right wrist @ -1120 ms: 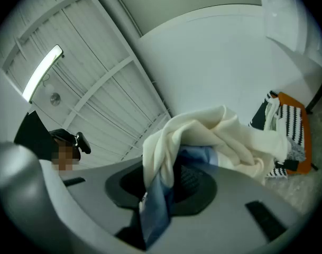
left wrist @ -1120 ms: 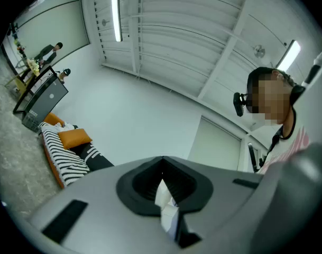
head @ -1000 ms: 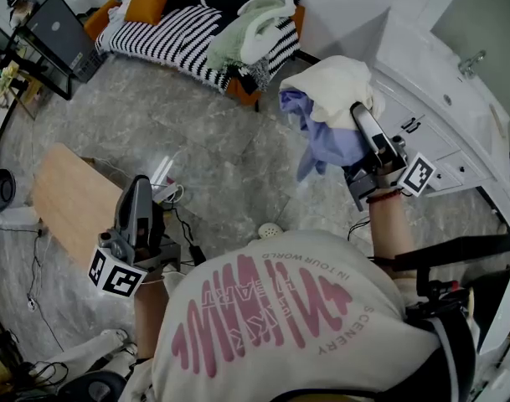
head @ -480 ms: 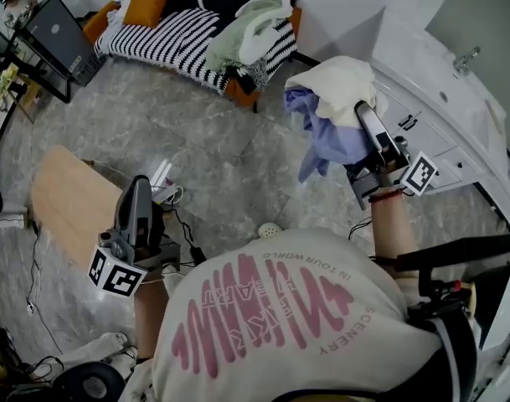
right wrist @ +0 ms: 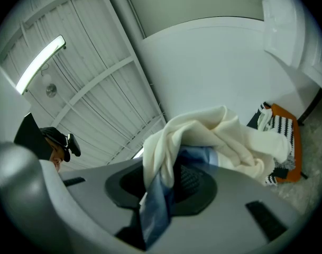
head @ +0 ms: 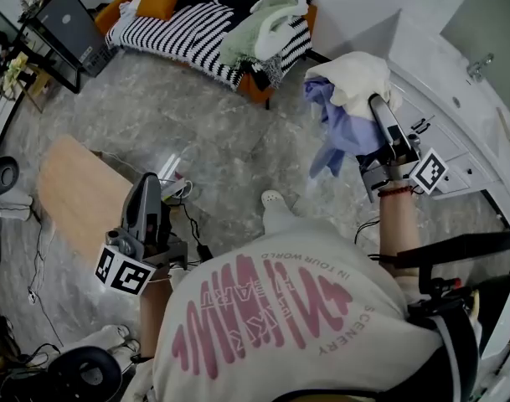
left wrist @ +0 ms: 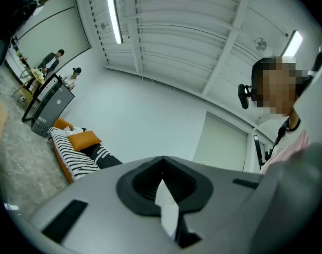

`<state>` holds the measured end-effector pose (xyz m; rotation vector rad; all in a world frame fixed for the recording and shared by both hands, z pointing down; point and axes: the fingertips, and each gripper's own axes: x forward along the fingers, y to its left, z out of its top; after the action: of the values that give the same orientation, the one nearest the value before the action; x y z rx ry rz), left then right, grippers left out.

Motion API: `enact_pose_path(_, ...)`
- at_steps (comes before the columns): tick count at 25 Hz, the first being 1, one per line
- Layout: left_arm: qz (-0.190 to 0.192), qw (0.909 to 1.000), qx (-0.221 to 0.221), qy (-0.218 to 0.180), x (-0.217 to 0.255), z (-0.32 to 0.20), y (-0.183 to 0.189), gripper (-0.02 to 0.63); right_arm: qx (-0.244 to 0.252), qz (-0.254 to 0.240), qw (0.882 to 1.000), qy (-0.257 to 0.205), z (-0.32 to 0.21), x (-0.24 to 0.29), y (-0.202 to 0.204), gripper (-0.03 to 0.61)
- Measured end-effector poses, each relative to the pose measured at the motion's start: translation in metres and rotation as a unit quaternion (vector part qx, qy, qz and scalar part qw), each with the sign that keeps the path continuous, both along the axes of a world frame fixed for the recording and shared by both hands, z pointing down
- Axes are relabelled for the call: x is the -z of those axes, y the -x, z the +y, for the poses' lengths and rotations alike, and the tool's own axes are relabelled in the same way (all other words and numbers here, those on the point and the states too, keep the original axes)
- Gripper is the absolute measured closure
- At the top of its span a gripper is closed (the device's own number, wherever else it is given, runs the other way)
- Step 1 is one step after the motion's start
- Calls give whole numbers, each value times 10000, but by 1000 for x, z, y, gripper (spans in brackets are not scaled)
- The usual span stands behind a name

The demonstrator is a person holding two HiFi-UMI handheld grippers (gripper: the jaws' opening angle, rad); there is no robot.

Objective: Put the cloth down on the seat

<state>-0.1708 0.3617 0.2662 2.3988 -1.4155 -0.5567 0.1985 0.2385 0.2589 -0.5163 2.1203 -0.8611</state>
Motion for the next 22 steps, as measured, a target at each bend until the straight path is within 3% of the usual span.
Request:
enact_pose_path(5, 0, 9998, 185, 72, -3, -41, 19, 603, -6, 13, 10000, 81, -60, -2, 13, 482)
enact_pose_path(10, -35, 9996, 276, 61, 3, -58, 27, 603, 28, -23, 9998, 203, -83, -6, 21, 482)
enact_pose_path(15, -13, 9988, 488, 99, 4, -115, 37, 603, 187, -49, 9994, 272, -152, -9, 35, 482)
enact_pose_path(22, 17, 9982, 600, 46, 8, -137, 42, 603, 273, 18, 9992, 294, -182, -10, 39, 482)
